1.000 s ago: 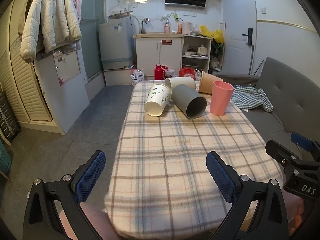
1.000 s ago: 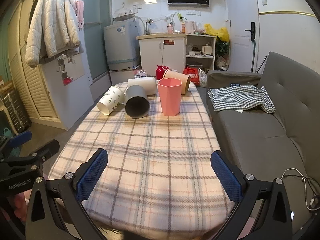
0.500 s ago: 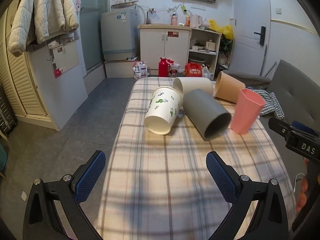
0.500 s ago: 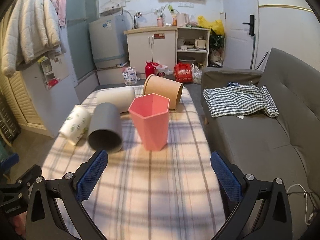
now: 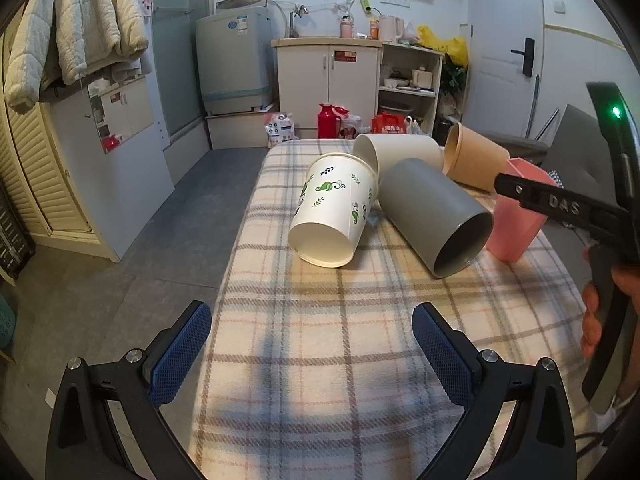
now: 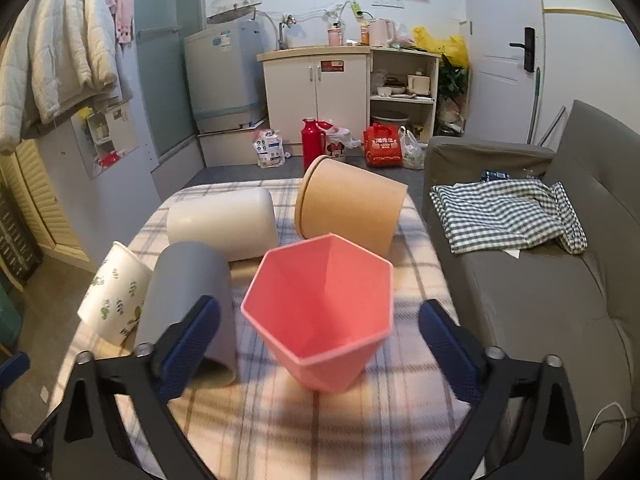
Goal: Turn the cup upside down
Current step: 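Close the right gripper on the rim of the pink hexagonal cup, then lift the pink cup with the right gripper and rotate it opening-down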
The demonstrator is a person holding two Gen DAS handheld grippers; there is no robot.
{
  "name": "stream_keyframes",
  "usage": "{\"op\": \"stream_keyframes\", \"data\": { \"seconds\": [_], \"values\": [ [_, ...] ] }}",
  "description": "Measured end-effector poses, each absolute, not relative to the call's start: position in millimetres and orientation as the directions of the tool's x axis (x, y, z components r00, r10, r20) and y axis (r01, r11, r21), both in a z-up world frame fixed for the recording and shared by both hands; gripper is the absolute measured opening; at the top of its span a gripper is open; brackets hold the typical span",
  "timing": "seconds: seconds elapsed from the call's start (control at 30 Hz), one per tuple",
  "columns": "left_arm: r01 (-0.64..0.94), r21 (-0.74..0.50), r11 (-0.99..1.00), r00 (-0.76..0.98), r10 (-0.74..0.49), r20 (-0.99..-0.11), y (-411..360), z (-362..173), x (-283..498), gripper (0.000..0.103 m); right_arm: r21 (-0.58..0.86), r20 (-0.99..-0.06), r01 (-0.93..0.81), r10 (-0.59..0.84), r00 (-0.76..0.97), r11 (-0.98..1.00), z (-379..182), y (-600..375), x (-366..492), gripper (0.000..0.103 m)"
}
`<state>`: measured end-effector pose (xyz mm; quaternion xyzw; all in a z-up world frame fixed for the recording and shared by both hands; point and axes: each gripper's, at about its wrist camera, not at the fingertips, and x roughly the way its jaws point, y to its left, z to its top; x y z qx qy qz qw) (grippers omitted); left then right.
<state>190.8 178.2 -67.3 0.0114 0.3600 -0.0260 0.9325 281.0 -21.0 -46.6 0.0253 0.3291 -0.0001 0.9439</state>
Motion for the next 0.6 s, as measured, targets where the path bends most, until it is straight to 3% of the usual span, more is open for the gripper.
{"op": "stream_keyframes", "data": {
  "seconds": [0.07, 0.13, 0.6],
  "values": [
    [0.054, 0.010, 0.998, 0.736, -0.033, -0.676, 178, -69, 192, 0.103, 0.056, -0.625, 0.018, 0.021, 0.781, 0.998, -48, -22, 286, 0.086],
    [0.054, 0.008, 0.999, 0.733, -0.034, -0.679, 179, -70, 193, 0.103, 0.057, -0.623, 0.020, 0.020, 0.782, 0.998, -47, -23, 288, 0.067],
    [0.032, 0.011, 0.999, 0.784, -0.018, -0.620, 184, -40, 155, 0.103, 0.041, -0.630, -0.030, 0.049, 0.775, 0.999, 17, -12, 185, 0.067]
  ]
}}
